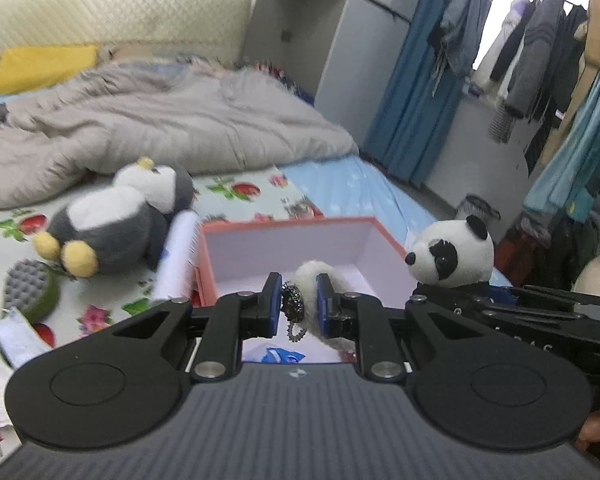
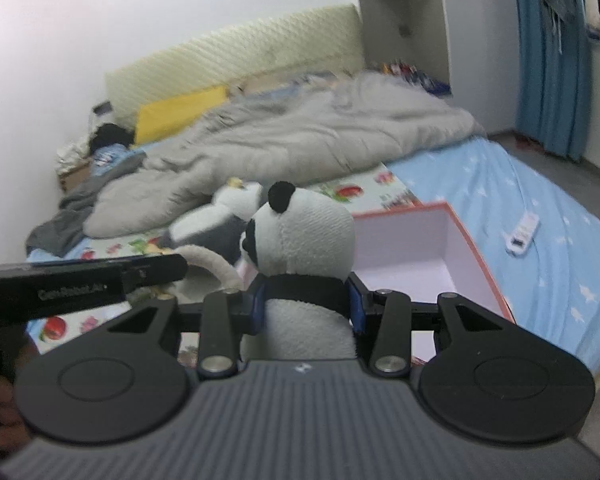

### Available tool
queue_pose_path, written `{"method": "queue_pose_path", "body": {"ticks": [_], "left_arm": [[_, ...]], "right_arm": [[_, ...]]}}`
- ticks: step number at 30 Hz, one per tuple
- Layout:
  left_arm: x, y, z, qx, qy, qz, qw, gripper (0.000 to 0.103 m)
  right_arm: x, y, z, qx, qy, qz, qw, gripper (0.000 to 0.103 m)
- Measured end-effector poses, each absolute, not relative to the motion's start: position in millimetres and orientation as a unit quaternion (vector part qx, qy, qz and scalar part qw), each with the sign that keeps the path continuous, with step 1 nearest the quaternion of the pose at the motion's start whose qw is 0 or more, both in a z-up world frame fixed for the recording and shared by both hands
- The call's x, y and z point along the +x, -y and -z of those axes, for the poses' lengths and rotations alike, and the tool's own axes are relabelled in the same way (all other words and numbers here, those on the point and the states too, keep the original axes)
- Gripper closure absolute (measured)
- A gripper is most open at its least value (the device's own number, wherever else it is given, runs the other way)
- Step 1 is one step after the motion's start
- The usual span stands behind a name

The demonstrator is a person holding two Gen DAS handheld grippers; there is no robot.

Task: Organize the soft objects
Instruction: 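Carry the panda plush toward the pink box with both tools, then open both tools to drop the panda plush into the pink box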

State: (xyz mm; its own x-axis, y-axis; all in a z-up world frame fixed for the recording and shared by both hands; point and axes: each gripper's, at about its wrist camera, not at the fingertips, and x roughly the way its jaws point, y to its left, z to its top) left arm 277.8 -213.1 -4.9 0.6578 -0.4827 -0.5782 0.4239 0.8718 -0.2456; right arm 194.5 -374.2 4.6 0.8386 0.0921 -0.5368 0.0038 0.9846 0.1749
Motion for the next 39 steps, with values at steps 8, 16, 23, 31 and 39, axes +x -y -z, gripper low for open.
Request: {"method": "queue_pose_path", "body": {"ticks": [8,16,23,31,39], "left_arm": [[345.1,260.6,70.4,-0.033,-0.407,0.261,0.875,0.082],[372.9,285.8,116.0,-0.011,-0.460,0.270,0.846,0.081],[375.6,286.3,124.5,-0.020,-0.472,0.276,0.837,0.078],[356.1,283.3,94.2,-0.009,-0.437,0.281,0.854,0.048],[322.3,259.8,49.8,-0.014,-0.395,0.278,0.876,0.048]], "right_arm": [[235.7,412.2,54.5,0.107,-0.364,0.019,0.925,0.060],[250.1,433.3,99.3,0.132,-0.419,0.053,0.897,0.060],[254.5,439.2,112.8,0.138,-0.434,0.061,0.888,0.058],[250.5,442.1,103.6,0.152,-0.429,0.069,0.888,0.052],[231.1,430.5,65.8,0.142,-0.389,0.057,0.909,0.052]]}}
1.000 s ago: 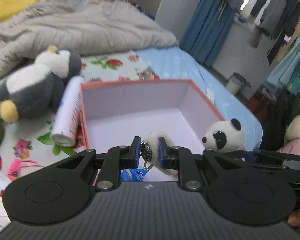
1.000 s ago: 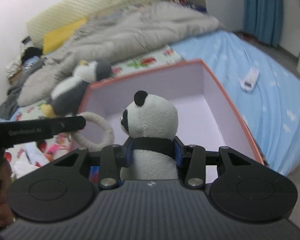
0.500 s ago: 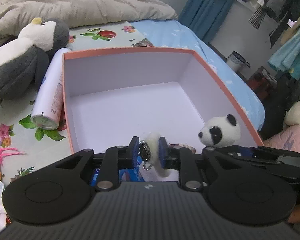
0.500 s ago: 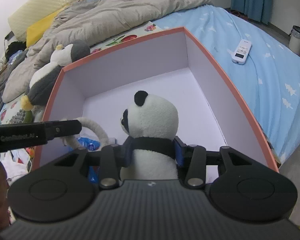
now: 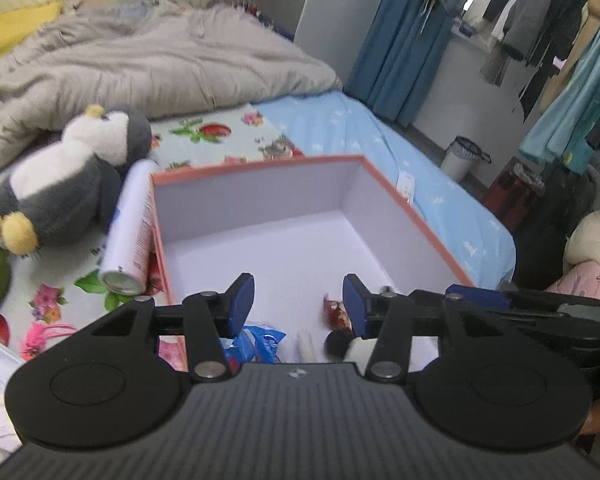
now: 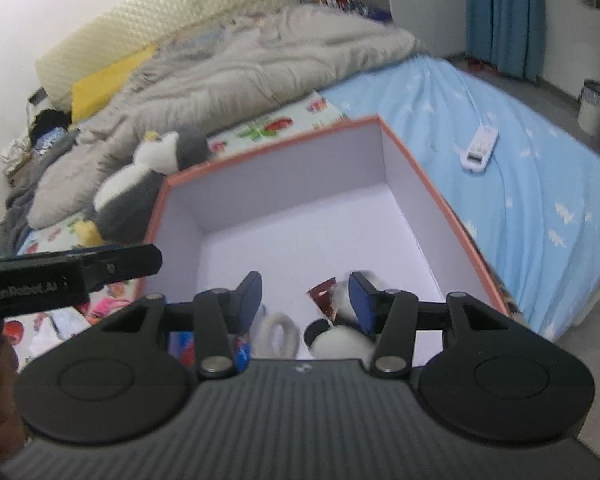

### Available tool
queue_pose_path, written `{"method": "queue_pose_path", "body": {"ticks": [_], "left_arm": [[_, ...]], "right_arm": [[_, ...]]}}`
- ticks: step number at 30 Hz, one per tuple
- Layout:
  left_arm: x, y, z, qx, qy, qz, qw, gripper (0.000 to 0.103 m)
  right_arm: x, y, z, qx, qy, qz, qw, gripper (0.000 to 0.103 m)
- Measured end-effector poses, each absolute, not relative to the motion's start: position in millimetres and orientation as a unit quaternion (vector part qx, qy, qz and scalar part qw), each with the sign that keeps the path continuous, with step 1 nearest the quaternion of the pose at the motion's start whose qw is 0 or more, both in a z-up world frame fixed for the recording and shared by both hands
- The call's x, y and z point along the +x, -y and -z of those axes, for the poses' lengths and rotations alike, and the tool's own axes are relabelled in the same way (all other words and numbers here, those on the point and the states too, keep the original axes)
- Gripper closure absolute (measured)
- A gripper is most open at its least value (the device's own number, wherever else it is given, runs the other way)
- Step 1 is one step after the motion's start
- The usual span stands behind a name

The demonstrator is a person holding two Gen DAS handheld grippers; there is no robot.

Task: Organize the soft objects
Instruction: 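Open both tools to drop the panda plush into the pink box, then withdraw both tools from the box back over the remaining items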

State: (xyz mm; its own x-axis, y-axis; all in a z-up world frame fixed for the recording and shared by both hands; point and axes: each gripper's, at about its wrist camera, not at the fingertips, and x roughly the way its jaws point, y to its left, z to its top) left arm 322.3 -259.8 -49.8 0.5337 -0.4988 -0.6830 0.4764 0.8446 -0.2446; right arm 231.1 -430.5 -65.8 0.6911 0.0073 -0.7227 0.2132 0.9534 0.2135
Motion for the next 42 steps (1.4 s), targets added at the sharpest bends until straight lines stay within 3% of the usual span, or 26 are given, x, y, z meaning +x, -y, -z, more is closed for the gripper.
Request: {"method": "queue_pose_path", "body": {"ticks": [13,21,31,42], "left_arm": [[235.7,207.5,-22.2,-0.022,-0.309,0.267,0.913,0.048],[186.9,164.6,-38.5,-0.038,-0.285,0.242,0.927,0.048],[142.2,120.2,-23.6,-0.035,-0.278,0.198,0.939,0.048],[90.6,43.4,14.0,-0.052,-0.308,0.108,0.944,0.048]], "right_arm": [[170.2,396.4,-11.4,0.107,-0.289,0.030,0.951,0.052],[134.5,364.7,-28.3,0.086,-0.261,0.001,0.962,0.052],[112.4,326.8,-23.1,0.072,-0.259,-0.049,0.962,0.052],[101.9,265.7,11.1,0.045,-0.308,-0.111,0.944,0.052]]}}
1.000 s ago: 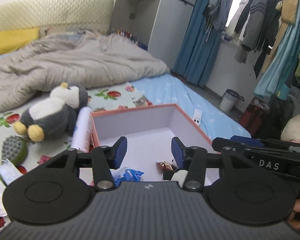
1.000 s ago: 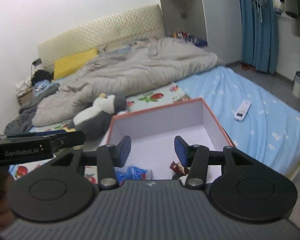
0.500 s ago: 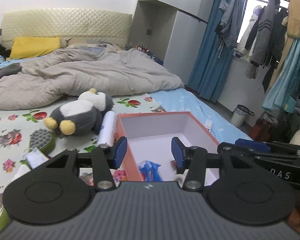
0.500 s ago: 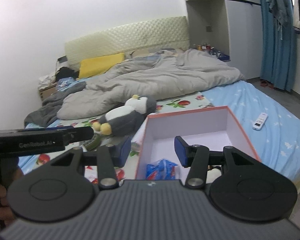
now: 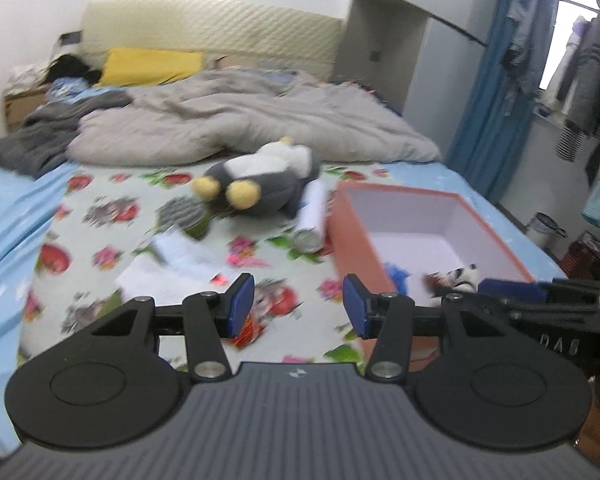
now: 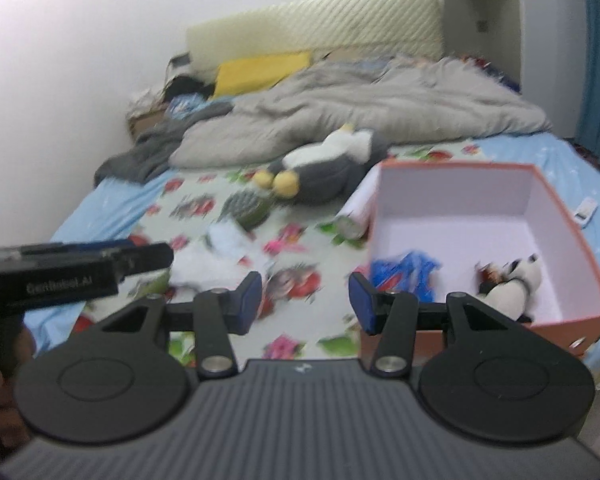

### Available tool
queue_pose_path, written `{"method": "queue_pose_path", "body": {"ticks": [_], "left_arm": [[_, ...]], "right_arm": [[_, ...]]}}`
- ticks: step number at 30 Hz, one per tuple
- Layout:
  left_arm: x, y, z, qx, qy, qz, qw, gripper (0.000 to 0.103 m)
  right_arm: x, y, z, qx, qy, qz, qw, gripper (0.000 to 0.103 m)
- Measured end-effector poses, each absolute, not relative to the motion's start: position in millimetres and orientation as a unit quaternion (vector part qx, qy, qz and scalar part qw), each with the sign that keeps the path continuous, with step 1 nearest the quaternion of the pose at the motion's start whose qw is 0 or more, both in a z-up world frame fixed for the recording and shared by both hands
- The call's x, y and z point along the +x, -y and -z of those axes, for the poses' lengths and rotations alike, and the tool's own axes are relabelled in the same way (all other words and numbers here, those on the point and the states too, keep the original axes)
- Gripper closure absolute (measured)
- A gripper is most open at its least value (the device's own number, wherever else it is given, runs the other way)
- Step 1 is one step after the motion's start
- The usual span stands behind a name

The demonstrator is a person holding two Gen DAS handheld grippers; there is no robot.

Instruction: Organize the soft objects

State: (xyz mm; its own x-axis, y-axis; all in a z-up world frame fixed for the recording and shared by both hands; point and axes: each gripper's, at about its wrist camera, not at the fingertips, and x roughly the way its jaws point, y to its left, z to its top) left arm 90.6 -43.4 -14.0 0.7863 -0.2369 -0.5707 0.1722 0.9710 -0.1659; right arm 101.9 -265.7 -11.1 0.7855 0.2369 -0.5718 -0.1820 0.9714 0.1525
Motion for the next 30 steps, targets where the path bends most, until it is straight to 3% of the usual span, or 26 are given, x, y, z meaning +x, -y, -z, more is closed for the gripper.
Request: {"method": "queue_pose_path", "body": {"ticks": [13,30], "left_arm": [[62.9,-0.7,58.0,-0.092,-0.352,0.048,0.930,0.047],[133.3,-30.8,122.7,-0.227,-0.407,0.031,0.884,0.043]], "right_arm": [[77.1,216.6,43.6,0.024,-0.361,-0.169,0.917,0.052],[114.0,207.1,79.0,0.012,-0.411,-0.178,0.894,0.053]]}}
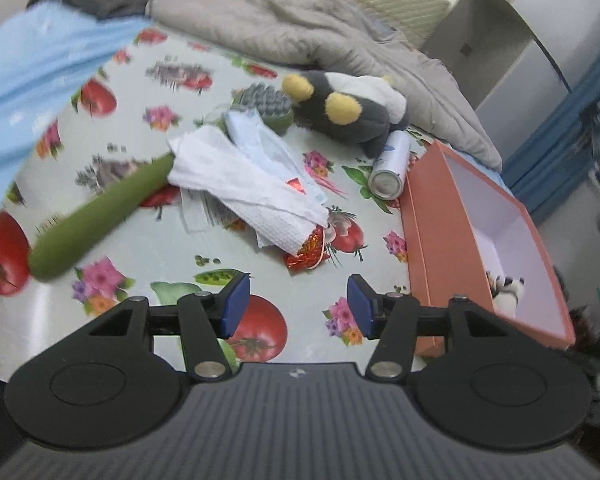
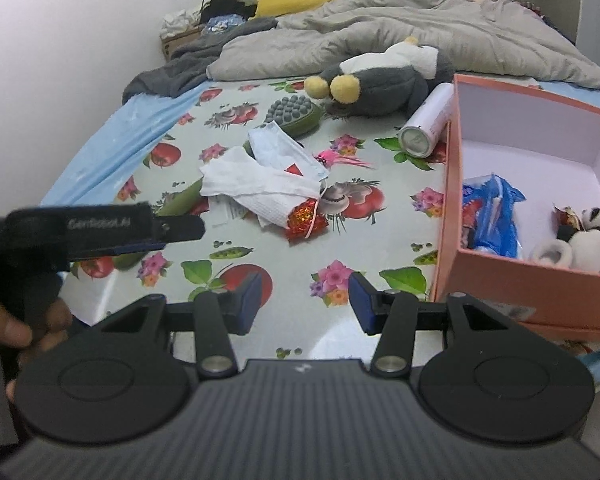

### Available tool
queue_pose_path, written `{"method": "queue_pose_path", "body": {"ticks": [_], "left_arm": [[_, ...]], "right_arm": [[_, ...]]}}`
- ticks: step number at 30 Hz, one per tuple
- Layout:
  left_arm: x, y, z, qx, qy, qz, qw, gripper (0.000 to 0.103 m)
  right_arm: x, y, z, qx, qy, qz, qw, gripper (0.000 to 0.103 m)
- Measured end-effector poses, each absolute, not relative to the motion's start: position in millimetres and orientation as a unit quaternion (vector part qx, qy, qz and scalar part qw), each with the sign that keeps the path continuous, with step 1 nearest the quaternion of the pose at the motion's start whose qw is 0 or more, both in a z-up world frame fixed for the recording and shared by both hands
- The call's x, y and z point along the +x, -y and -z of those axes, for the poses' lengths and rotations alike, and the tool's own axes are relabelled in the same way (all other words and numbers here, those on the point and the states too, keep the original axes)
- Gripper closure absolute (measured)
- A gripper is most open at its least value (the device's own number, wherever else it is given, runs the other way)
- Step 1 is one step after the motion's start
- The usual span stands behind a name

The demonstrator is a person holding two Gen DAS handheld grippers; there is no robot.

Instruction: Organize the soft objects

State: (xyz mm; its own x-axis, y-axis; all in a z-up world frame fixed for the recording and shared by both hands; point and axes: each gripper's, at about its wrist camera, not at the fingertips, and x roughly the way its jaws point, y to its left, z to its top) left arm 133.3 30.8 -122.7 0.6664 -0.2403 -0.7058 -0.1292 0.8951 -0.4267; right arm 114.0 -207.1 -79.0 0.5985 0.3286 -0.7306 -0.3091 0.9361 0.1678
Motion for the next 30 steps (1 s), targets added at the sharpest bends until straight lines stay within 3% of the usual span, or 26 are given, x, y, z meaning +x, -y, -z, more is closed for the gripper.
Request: {"method": "queue_pose_path", "body": {"ticks": [9,12,20,26,30], "left_arm": [[182.7,-51.3,158.0,-0.309,-0.429,0.023,0.848,0.043],[199.0,-57.5,170.0,-0.341,-0.435,0.019,0.833,0.043],[232.0,-68.3,203.3,-0.411,-0.450,0.013,0.793,0.043],[247.8,-73.7,226.5,-0.448,-0.463,0.011,0.765,0.045],[253.7,-70.8,235.6,-0.463,-0.470,0.017,0.751,0.053]], "right_arm": [[155.1,194.8,97.5,0.007,-0.426,-0.194,0.883,0.054],[169.5,190.3,103.1,0.008,-0.429,-0.200,0.881,0.060],[206.8,176.2,123.2,0.002,-0.443,-0.206,0.872,0.061],[234.4,166.0,148.3,0.011,-0.465,-0.205,0.861,0.069],[249.1,161.6,163.5,0.019,-0.475,-0.199,0.857,0.072]]}}
